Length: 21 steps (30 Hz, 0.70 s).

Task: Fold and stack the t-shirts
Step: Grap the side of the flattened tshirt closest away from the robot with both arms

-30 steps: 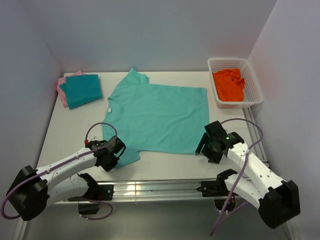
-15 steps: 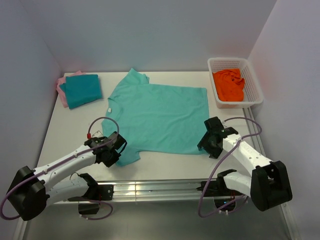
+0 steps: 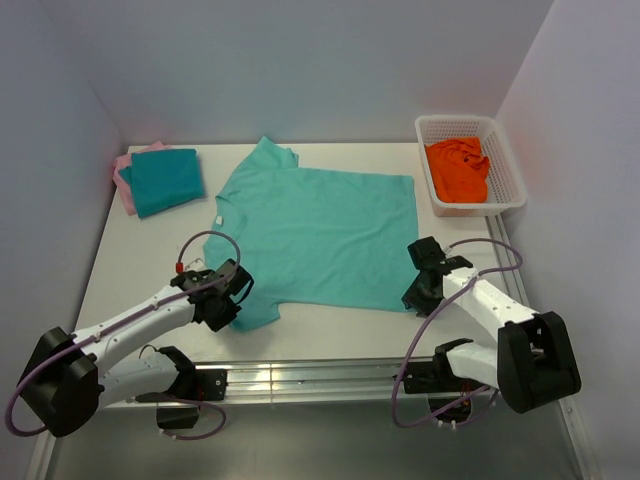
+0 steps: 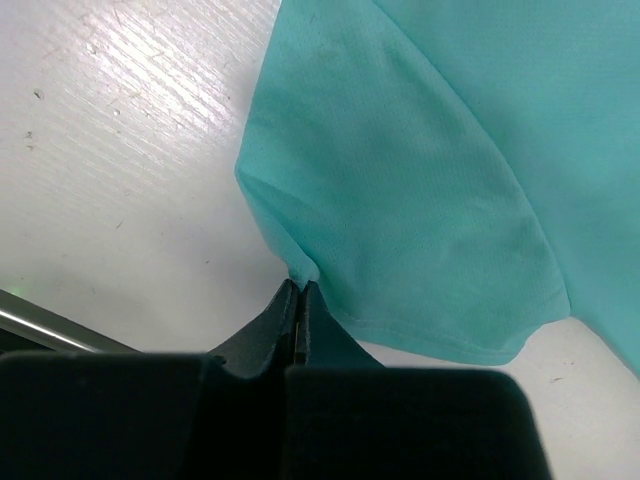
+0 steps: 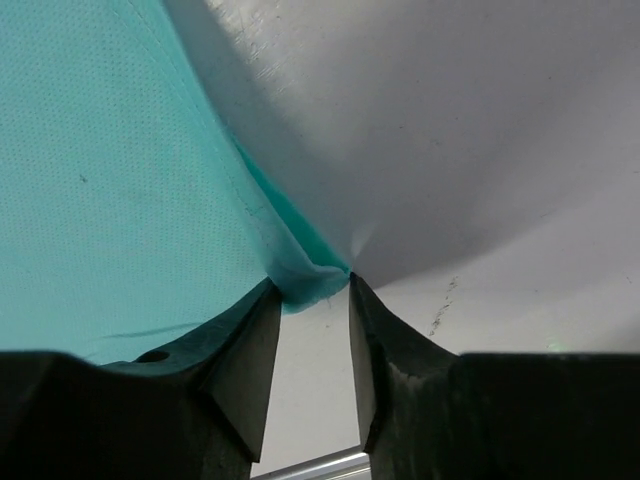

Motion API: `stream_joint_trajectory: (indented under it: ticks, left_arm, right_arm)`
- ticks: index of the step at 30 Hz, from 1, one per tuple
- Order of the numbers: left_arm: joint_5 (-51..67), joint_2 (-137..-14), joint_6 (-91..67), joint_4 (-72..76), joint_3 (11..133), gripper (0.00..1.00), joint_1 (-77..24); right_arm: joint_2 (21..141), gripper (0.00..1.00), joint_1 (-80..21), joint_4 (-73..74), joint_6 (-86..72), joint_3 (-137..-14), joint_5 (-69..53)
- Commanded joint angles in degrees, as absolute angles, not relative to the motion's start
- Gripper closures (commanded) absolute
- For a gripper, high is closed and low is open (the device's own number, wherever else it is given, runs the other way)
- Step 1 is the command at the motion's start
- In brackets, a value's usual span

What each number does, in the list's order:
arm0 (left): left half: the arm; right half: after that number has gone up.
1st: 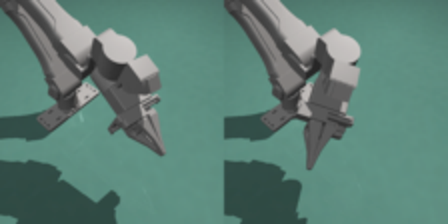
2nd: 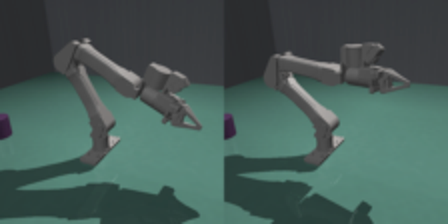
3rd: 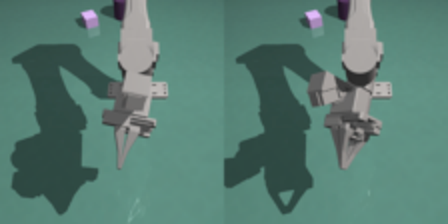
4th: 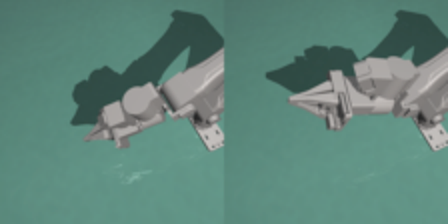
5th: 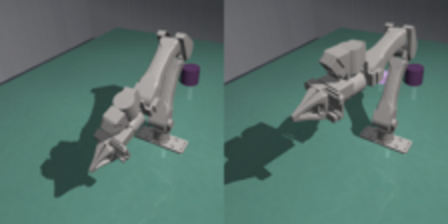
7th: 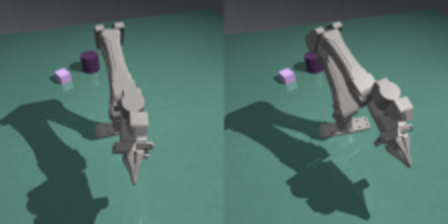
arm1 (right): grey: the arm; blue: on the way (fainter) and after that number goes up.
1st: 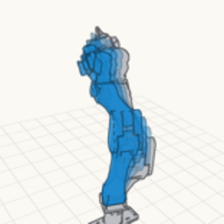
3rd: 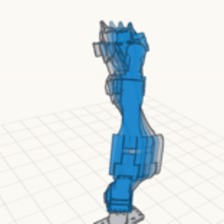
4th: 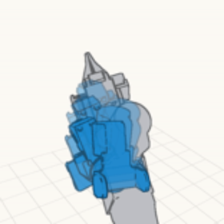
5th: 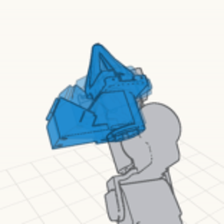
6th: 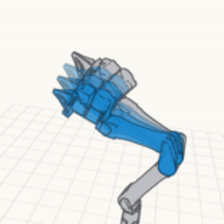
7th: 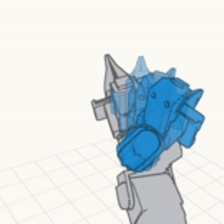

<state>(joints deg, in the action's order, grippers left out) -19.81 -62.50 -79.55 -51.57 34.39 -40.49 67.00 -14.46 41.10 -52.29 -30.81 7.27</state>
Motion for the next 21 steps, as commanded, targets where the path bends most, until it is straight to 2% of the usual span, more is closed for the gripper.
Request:
stream_joint_trajectory:
  ticks: [1, 3, 5, 8, 14, 21]
  left_arm:
    - [-20.6, -61.3, -78.0, -50.5, 34.8, 1.00, -39.6]
    - [-20.6, -60.9, -78.1, -50.6, 34.8, 1.00, -39.6]
    - [-20.6, -60.5, -78.1, -50.7, 34.9, 1.00, -39.6]
    - [-20.9, -59.9, -78.2, -51.2, 35.1, 1.00, -39.6]
    - [-20.7, -58.5, -78.7, -52.7, 35.9, 1.00, -39.5]
    - [-19.4, -58.2, -79.6, -56.6, 42.4, 1.00, -39.5]
  right_arm:
    - [68.7, 0.61, -14.1, 38.4, -53.3, -30.1, 9.7]
    - [68.9, 0.66, -14.0, 38.5, -53.3, -30.2, 9.8]
    - [69.0, 0.86, -14.0, 38.9, -53.2, -30.4, 10.1]
    - [69.3, 1.00, -14.1, 39.6, -53.3, -30.7, 10.1]
    - [66.5, 1.00, -14.1, 42.1, -52.6, -31.8, 9.8]
    - [61.8, 1.00, -14.1, 49.8, -52.0, -36.3, 10.0]
